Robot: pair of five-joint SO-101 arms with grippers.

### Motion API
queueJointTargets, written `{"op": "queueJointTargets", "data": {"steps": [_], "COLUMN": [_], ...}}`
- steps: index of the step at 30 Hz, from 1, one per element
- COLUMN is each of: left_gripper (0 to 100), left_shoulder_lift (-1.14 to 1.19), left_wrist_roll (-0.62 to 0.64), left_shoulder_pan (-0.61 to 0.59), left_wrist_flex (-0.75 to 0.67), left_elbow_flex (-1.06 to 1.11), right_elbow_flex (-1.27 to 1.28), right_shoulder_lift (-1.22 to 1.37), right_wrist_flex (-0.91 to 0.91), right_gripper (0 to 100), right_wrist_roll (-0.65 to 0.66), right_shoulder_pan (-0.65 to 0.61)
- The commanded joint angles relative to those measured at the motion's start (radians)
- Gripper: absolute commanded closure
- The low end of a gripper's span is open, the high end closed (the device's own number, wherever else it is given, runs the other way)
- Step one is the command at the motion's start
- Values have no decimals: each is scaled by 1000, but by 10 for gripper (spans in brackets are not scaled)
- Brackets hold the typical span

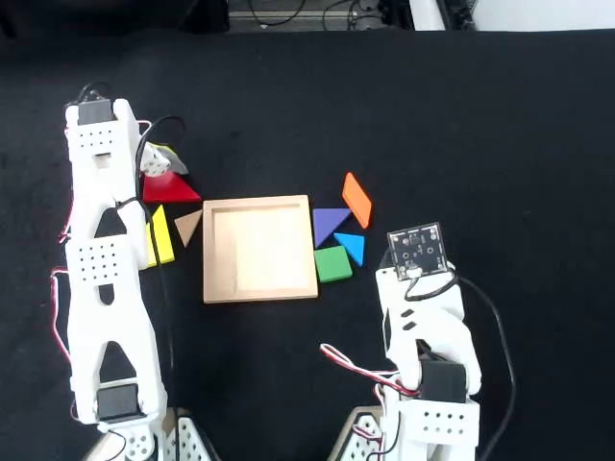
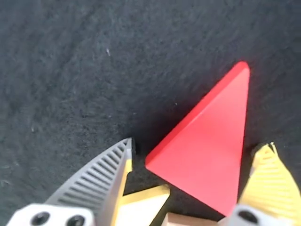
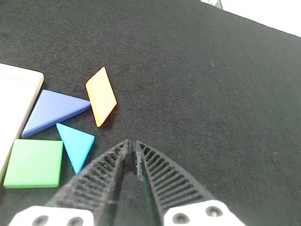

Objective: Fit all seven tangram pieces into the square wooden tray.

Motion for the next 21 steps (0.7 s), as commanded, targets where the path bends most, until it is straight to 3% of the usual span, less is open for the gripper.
{"op": "queueJointTargets", "data": {"steps": [1, 21], "left_gripper": [618, 618], "left_shoulder_lift": [-5, -3], "left_wrist_roll": [35, 72], "left_shoulder_pan": [-5, 56], "left_wrist_flex": [0, 0], "left_elbow_flex": [-7, 2], "right_elbow_flex": [-1, -1], "right_shoulder_lift": [-31, -31], "right_wrist_flex": [5, 5], "right_gripper": [984, 985], "right_wrist_roll": [-6, -6], "right_shoulder_pan": [11, 11]}}
